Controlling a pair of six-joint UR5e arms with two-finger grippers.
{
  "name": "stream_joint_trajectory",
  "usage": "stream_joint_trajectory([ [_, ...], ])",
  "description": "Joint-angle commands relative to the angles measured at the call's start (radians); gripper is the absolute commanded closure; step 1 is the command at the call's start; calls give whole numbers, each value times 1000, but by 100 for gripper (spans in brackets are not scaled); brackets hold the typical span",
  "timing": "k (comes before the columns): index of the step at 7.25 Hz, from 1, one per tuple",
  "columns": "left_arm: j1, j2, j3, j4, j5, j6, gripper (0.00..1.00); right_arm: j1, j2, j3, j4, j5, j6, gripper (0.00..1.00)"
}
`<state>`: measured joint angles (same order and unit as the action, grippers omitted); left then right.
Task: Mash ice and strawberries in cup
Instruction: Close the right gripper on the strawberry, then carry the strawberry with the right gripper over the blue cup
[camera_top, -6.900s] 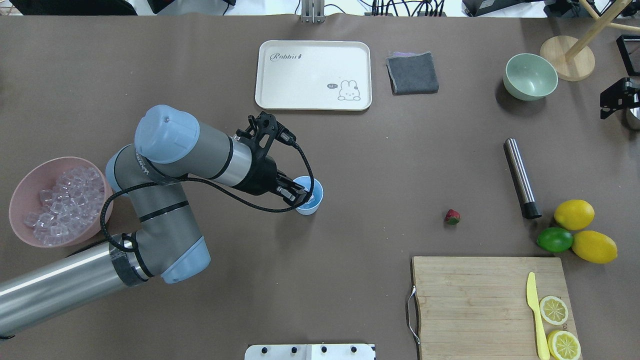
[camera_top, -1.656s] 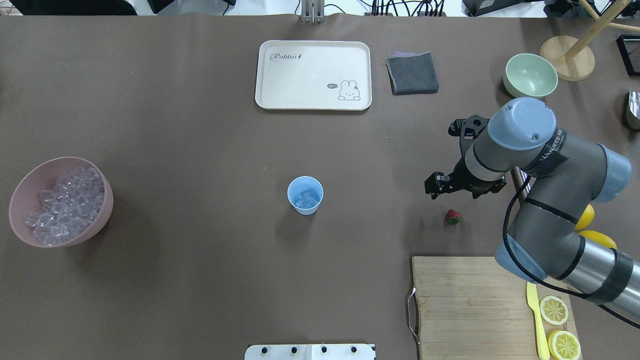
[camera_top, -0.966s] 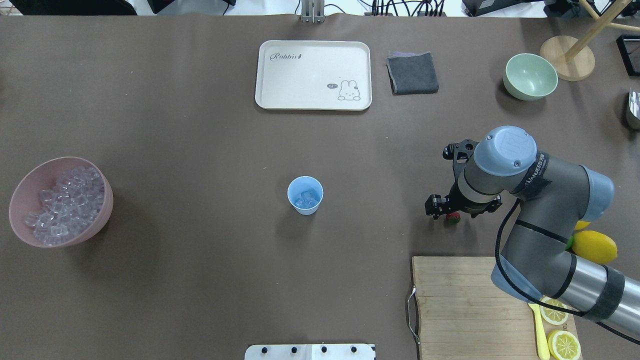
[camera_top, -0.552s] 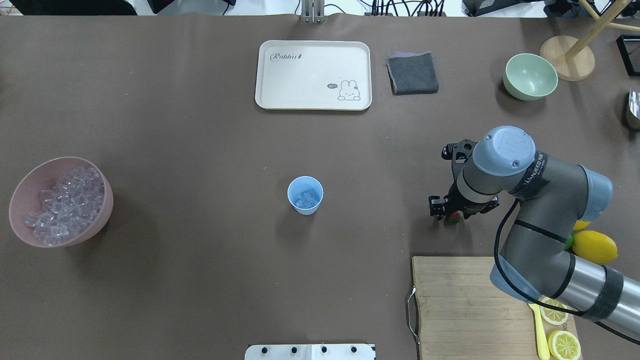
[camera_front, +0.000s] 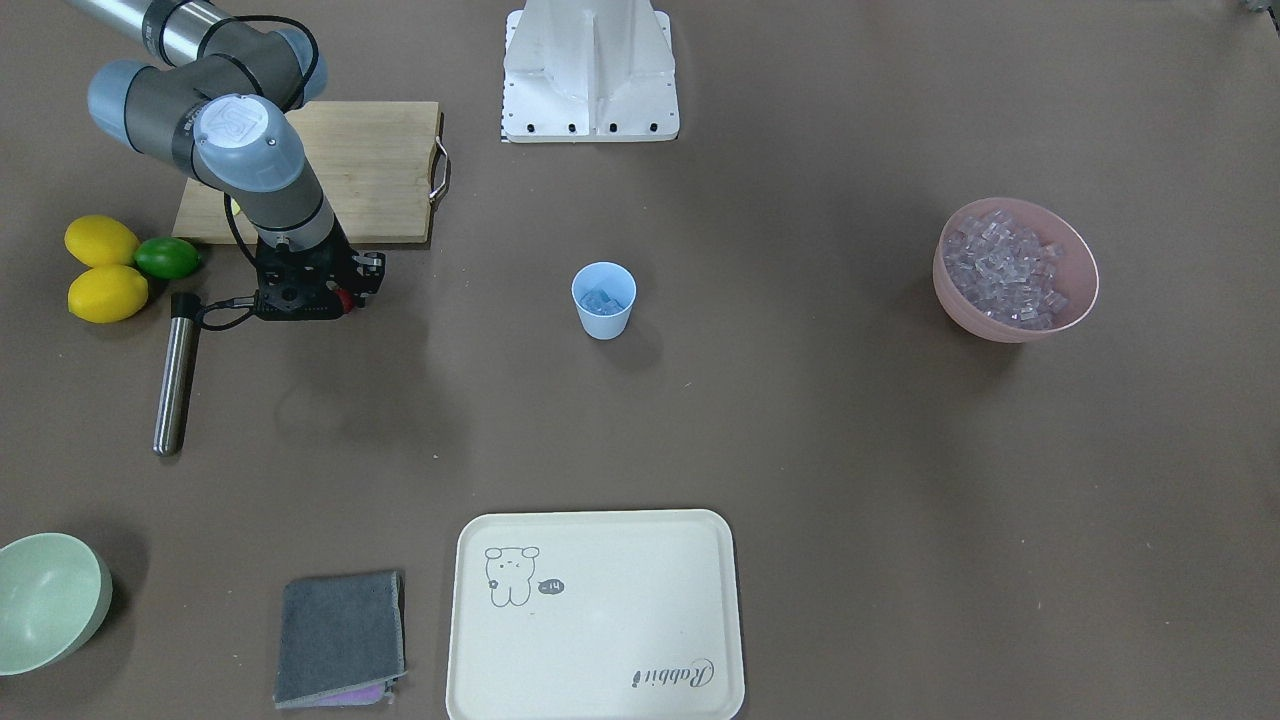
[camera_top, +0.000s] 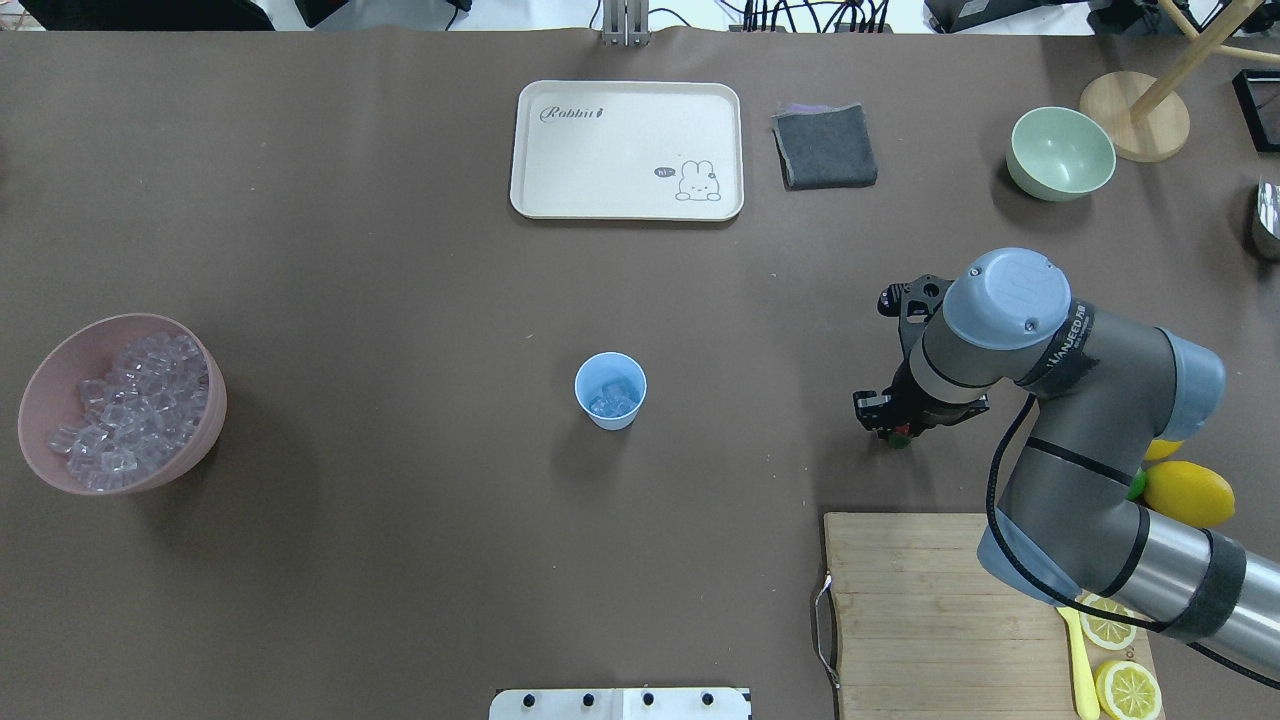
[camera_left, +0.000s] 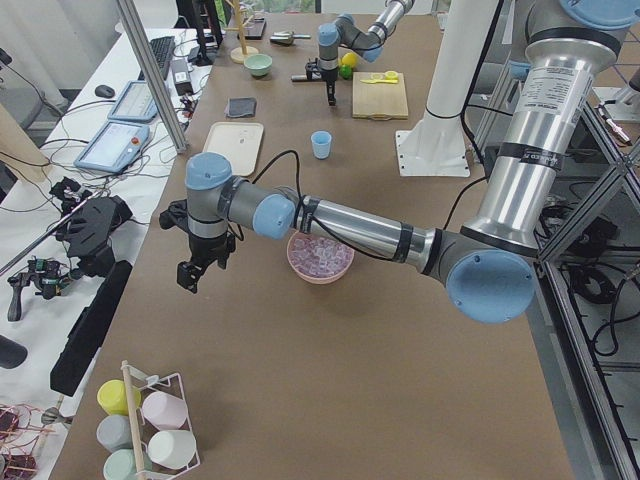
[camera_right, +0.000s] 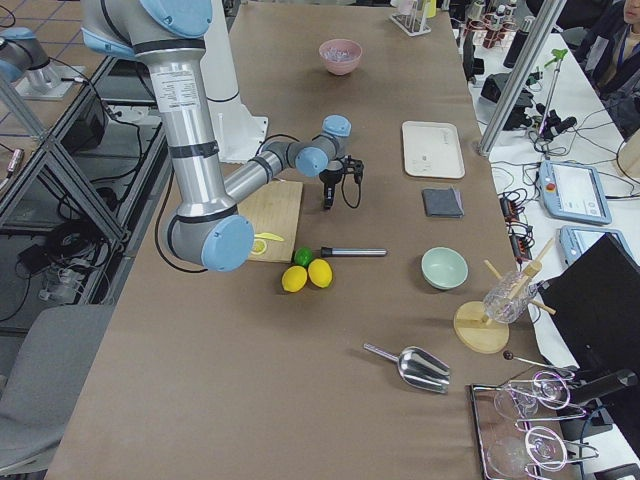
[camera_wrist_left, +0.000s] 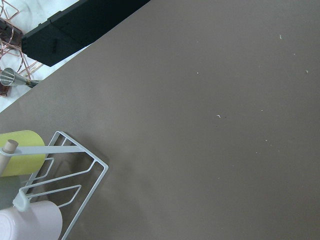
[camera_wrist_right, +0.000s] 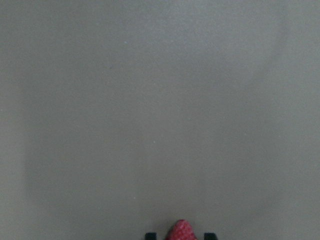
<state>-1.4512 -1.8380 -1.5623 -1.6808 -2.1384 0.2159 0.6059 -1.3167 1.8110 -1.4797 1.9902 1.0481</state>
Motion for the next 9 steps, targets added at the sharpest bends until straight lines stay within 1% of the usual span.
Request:
stream_joint_trajectory([
  [1,2,-6,4,1,0,-1,2,44,5,23,5,8,-2,100],
  [2,0,-6,4,1,0,0,2,82,17,52,6,12,-2,100],
  [3,0,-6,5,0,0,0,2,131,45,63,10,19,-3,100],
  [4,0,-9,1,1,-2,-9,2,152,89,62,10,7,-7,100],
  [5,2,-13,8,6,0,-13,2,164,143,70,12,-8,-25,100],
  [6,-1,-18,17,7,0,-15,2,164,224,67,12,-55,-80,100],
  [7,-3,-29,25,18,-6,-65,2,169,275,59,12,-65,-103,100],
  [8,-1,-27,30,18,-8,-126,2,172,284,60,24,-68,-121,100],
  [9,-3,-26,30,18,-9,-127,2,170,290,45,97,-71,-143,100],
])
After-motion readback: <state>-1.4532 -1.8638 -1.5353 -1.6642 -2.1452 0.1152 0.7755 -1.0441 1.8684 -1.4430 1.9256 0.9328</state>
